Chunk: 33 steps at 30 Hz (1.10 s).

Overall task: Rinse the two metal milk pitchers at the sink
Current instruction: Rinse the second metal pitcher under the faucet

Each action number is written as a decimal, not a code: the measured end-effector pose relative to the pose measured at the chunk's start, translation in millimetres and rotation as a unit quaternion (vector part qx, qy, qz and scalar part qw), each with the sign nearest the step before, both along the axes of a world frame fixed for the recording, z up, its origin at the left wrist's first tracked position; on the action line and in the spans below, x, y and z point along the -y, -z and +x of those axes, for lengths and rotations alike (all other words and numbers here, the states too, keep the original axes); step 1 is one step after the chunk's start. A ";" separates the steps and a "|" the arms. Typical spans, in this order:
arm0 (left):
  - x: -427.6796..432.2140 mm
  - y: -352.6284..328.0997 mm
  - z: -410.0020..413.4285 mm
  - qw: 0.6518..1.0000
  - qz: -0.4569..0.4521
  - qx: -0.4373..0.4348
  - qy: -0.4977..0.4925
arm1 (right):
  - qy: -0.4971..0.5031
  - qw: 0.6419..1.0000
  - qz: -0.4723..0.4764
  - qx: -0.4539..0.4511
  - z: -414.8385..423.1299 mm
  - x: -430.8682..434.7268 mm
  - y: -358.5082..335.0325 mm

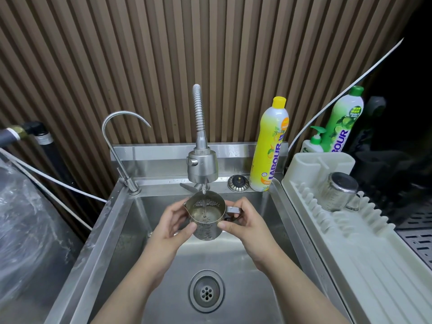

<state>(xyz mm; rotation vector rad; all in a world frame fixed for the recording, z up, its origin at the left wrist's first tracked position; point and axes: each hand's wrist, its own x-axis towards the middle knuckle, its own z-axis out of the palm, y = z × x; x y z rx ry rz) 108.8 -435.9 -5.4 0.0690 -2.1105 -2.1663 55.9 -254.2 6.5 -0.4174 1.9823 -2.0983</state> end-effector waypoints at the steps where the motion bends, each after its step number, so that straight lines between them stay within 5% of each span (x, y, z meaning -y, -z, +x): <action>1: -0.3 -0.2 0.2 1.000 -0.001 -0.001 0.000 | 0.001 1.000 0.004 -0.001 0.4 -0.1 -0.6; 33: 1.8 0.5 -4.4 1.000 0.002 0.007 -0.014 | 0.007 0.999 -0.033 0.014 1.4 2.9 -4.4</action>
